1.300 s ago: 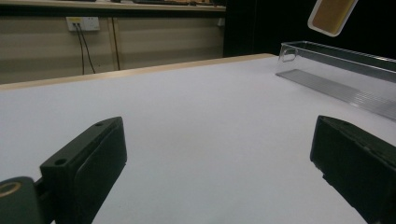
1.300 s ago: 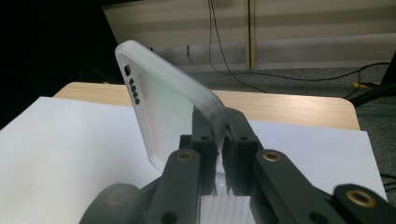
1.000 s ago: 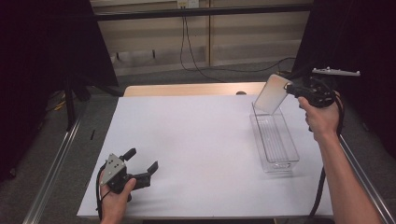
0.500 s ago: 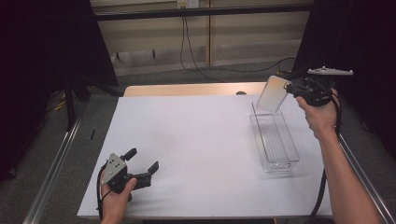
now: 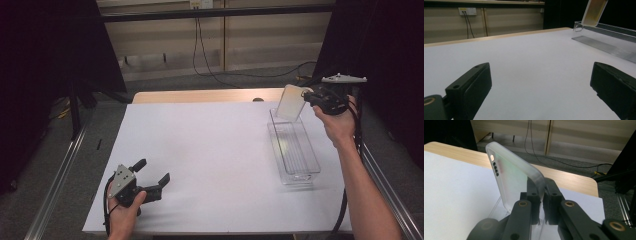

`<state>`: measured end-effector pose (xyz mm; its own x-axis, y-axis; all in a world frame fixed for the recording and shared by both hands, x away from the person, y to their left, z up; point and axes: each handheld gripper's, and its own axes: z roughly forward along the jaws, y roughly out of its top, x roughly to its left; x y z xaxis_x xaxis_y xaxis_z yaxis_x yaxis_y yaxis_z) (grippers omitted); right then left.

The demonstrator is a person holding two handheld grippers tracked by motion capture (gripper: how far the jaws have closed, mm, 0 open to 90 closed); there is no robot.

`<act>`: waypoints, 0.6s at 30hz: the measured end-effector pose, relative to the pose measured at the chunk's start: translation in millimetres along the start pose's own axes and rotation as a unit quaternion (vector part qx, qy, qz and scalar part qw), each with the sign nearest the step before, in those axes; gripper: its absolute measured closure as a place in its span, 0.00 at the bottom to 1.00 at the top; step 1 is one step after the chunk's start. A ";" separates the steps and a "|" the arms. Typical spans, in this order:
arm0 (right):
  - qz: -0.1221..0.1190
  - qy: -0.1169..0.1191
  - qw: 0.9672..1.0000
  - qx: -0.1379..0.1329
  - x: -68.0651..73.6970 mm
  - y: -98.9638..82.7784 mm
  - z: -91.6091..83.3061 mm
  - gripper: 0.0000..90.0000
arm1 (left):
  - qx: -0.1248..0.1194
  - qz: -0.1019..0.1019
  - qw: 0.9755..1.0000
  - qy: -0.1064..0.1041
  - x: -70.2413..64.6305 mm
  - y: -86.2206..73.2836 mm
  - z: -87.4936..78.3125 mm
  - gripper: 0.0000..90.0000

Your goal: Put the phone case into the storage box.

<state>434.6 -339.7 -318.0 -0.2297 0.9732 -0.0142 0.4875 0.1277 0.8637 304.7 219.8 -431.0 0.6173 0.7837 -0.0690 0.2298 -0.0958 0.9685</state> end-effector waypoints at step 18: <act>-0.012 -0.001 1.000 0.023 4.7 -4.4 18.8 0.94 | 0.002 0.003 1.000 0.002 0.6 -0.2 -0.5 0.04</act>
<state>447.2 -332.1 -331.4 -0.2400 0.9701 -0.0347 0.5209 0.1589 0.8387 304.6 220.5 -431.1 0.6154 0.7857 -0.0631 0.2293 -0.1019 0.9680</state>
